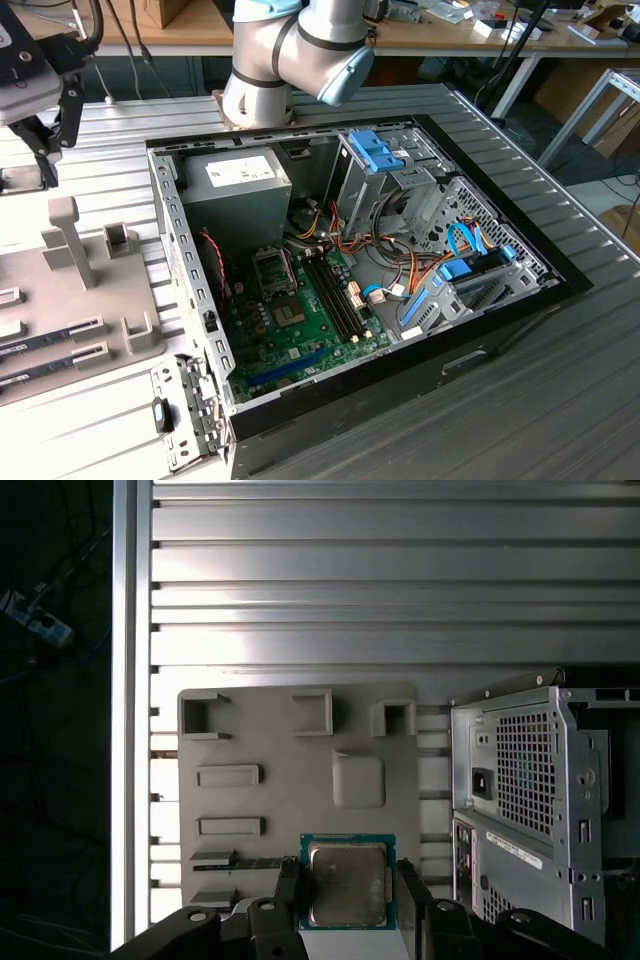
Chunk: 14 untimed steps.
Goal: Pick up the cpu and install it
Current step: 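Pick up the cpu and move it towards the insertion slot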
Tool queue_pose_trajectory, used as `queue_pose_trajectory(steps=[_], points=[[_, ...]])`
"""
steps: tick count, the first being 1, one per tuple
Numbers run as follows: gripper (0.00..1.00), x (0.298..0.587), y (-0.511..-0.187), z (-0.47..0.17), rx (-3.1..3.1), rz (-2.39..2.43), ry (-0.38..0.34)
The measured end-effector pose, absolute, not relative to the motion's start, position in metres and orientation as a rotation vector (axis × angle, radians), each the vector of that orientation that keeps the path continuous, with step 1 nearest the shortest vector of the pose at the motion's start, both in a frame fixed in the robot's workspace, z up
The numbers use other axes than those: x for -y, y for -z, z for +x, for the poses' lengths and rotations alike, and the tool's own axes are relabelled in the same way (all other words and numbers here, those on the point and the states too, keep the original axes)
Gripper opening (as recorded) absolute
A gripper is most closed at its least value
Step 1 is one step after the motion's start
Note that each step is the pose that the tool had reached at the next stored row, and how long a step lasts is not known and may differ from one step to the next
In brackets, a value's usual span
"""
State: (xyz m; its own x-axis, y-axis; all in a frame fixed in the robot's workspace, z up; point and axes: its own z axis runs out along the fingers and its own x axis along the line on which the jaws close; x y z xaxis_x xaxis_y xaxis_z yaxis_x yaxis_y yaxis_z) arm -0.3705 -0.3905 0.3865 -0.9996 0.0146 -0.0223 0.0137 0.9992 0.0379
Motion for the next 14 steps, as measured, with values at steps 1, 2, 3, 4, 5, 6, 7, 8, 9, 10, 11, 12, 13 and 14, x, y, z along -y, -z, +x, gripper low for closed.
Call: queue_pose_trajectory(steps=[1,2,3,4,5,6,7,8,9,10,11,12,13,14], points=[[0.47,0.391,-0.386,-0.370,-3.118,0.022,-0.059],[0.47,0.391,-0.386,-0.369,-3.118,0.022,-0.059],[0.47,0.391,-0.385,-0.368,-3.118,0.022,-0.059],[0.47,0.390,-0.385,-0.367,-3.119,0.022,-0.059],[0.47,0.391,-0.384,-0.365,-3.118,0.022,-0.059],[0.47,0.391,-0.384,-0.364,-3.118,0.022,-0.059],[0.47,0.391,-0.383,-0.363,-3.118,0.022,-0.059],[0.47,0.391,-0.383,-0.362,-3.119,0.022,-0.059],[0.47,0.390,-0.383,-0.361,-3.118,0.022,-0.059],[0.47,0.391,-0.382,-0.359,-3.119,0.022,-0.059],[0.47,0.391,-0.381,-0.358,-3.119,0.022,-0.059],[0.47,0.391,-0.381,-0.357,-3.119,0.022,-0.059],[0.47,0.391,-0.381,-0.356,-3.119,0.022,-0.059],[0.47,0.391,-0.381,-0.355,-3.119,0.022,-0.059]])
